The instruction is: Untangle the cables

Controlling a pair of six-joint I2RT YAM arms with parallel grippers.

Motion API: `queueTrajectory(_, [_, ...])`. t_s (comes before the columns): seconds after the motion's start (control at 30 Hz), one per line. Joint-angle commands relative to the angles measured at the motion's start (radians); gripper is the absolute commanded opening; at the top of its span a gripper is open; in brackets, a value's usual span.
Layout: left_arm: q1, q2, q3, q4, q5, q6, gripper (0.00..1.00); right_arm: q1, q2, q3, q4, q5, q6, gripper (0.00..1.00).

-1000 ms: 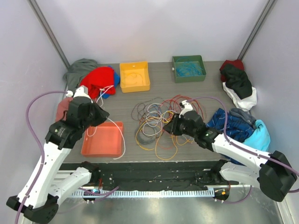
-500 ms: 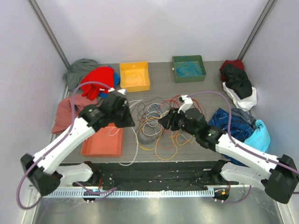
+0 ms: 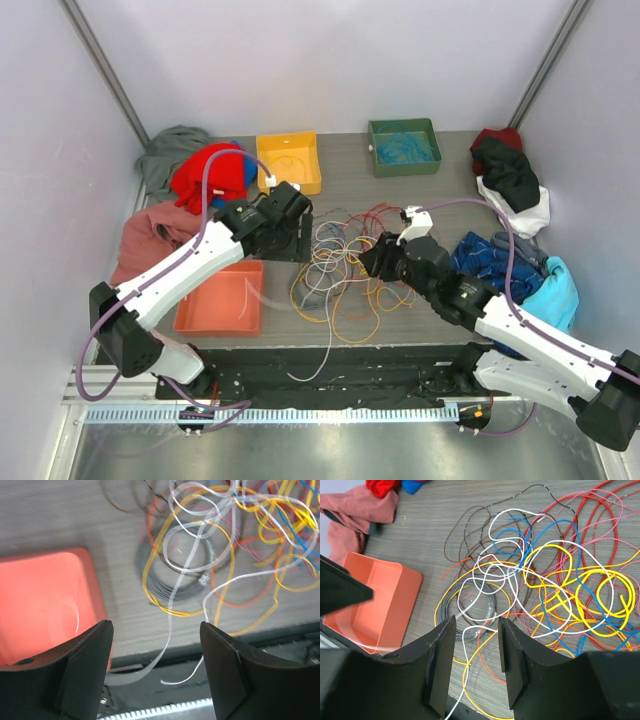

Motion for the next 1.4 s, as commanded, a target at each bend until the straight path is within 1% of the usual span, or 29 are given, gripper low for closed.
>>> queueTrajectory(0.0, [-0.003,-0.024,0.050,-0.093,-0.187,0.056,0.75,0.001,0.031,0.033,0.008,0.014,-0.017,0.47])
queueTrajectory(0.07, [-0.002,-0.013,0.049,-0.113,-0.218,0.074,0.74,0.001,0.037,0.030,0.011,0.007,-0.017,0.46])
queueTrajectory(0.13, [-0.017,-0.010,0.044,-0.109,-0.208,0.083,0.71,0.001,0.043,0.029,0.012,0.005,-0.019,0.46])
queueTrajectory(0.23, [-0.038,-0.039,-0.009,-0.017,-0.091,0.083,0.71,0.001,0.043,0.032,0.006,0.014,-0.022,0.46])
queueTrajectory(0.27, [-0.045,-0.070,-0.063,0.088,-0.050,0.076,0.71,-0.001,0.040,0.032,0.000,0.025,-0.022,0.46])
queueTrajectory(0.3, [-0.051,-0.085,-0.095,0.141,0.029,0.074,0.71,0.001,0.036,0.035,-0.005,0.031,-0.022,0.46])
queueTrajectory(0.33, [-0.069,-0.099,-0.167,0.211,0.064,0.080,0.72,-0.001,0.023,0.033,-0.005,0.037,-0.020,0.46])
queueTrajectory(0.37, [-0.083,-0.126,-0.207,0.330,0.088,0.091,0.73,0.001,0.017,0.033,-0.011,0.050,-0.020,0.46])
queueTrajectory(0.4, [-0.104,-0.137,-0.250,0.398,0.096,0.129,0.81,0.001,0.010,0.032,-0.015,0.056,-0.019,0.46])
queueTrajectory(0.43, [-0.144,-0.145,-0.323,0.452,0.099,0.151,0.82,-0.001,0.002,0.032,-0.017,0.060,-0.022,0.46])
queueTrajectory(0.47, [-0.161,-0.156,-0.354,0.550,0.104,0.177,0.83,-0.001,-0.007,0.032,-0.026,0.065,-0.024,0.45])
queueTrajectory(0.53, [-0.199,-0.157,-0.420,0.621,0.093,0.230,0.83,-0.001,-0.012,0.033,-0.035,0.077,-0.030,0.45])
queueTrajectory(0.57, [-0.204,-0.157,-0.437,0.688,0.087,0.243,0.83,-0.001,-0.013,0.033,-0.043,0.079,-0.030,0.46])
queueTrajectory(0.67, [-0.206,-0.153,-0.487,0.774,0.078,0.284,0.83,0.001,-0.014,0.030,-0.048,0.085,-0.030,0.45])
queueTrajectory(0.7, [-0.206,-0.141,-0.496,0.831,0.078,0.296,0.83,0.001,-0.014,0.029,-0.049,0.084,-0.028,0.45])
queueTrajectory(0.77, [-0.207,-0.104,-0.507,0.877,0.069,0.326,0.82,0.001,-0.015,0.030,-0.051,0.082,-0.028,0.45])
queueTrajectory(0.87, [-0.206,-0.056,-0.496,0.894,0.029,0.356,0.83,0.001,-0.023,0.033,-0.057,0.090,-0.033,0.45])
queueTrajectory(1.0, [-0.204,0.057,-0.456,0.899,-0.007,0.375,0.82,-0.001,-0.041,0.030,-0.072,0.103,-0.042,0.45])
queueTrajectory(1.13, [-0.204,0.146,-0.418,0.891,-0.028,0.378,0.78,0.001,-0.044,0.029,-0.086,0.114,-0.047,0.45])
queueTrajectory(1.27, [-0.184,0.177,-0.415,0.908,-0.046,0.367,0.74,0.001,-0.058,0.029,-0.100,0.123,-0.053,0.45])
queueTrajectory(1.37, [-0.149,0.191,-0.419,0.910,-0.054,0.350,0.69,0.001,-0.063,0.024,-0.103,0.129,-0.059,0.45])
